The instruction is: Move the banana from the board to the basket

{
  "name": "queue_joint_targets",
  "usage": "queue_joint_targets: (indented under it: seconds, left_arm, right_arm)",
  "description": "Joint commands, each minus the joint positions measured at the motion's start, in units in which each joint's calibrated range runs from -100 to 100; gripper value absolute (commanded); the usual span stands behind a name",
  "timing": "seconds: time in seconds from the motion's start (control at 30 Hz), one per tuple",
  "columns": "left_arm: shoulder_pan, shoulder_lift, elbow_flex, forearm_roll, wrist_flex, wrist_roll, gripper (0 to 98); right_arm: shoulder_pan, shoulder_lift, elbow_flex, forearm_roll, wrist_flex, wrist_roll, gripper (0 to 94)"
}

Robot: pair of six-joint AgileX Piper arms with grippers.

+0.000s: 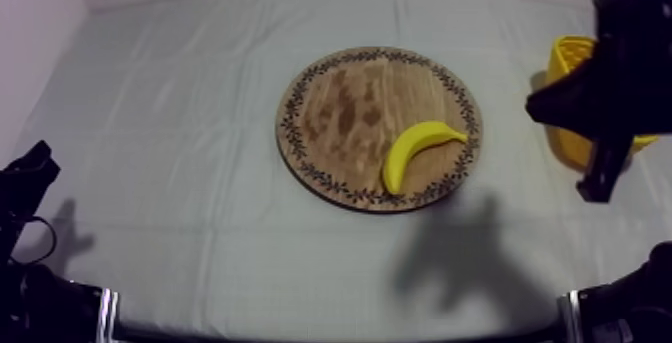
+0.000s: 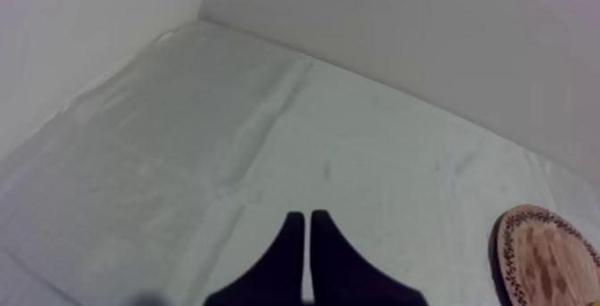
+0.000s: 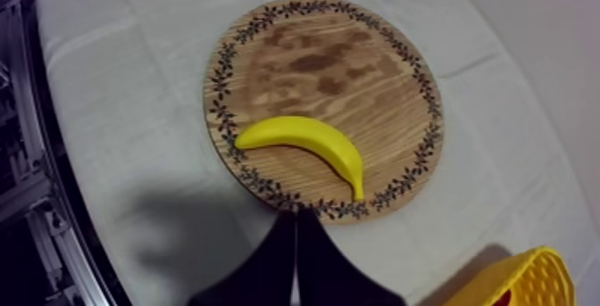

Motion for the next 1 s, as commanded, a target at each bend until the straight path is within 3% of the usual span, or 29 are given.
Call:
queue_joint_targets:
  seconds: [0.0, 0.6, 0.73, 0.97]
  left_arm:
    - [-0.02, 0.02, 0.03, -0.01, -0.01, 0.01, 0.1]
    - [-0.02, 0.02, 0.03, -0.01, -0.01, 0.01, 0.1]
    - [-0.02, 0.02, 0.03, -0.01, -0.01, 0.01, 0.1]
    - [-0.02, 0.02, 0.03, -0.01, -0.01, 0.01, 0.1]
  right_arm:
    - [-0.23, 10.34, -10.02, 0.17, 4.46, -0.61, 0.5]
    - [0.12, 38.12, -29.07, -0.98, 14.46, -0.44, 0.7]
    - [-0.44, 39.42, -29.71, -0.86, 15.83, 4.96, 0.7]
    - [-0.50, 39.69, -27.97, -0.79, 15.85, 21.10, 0.8]
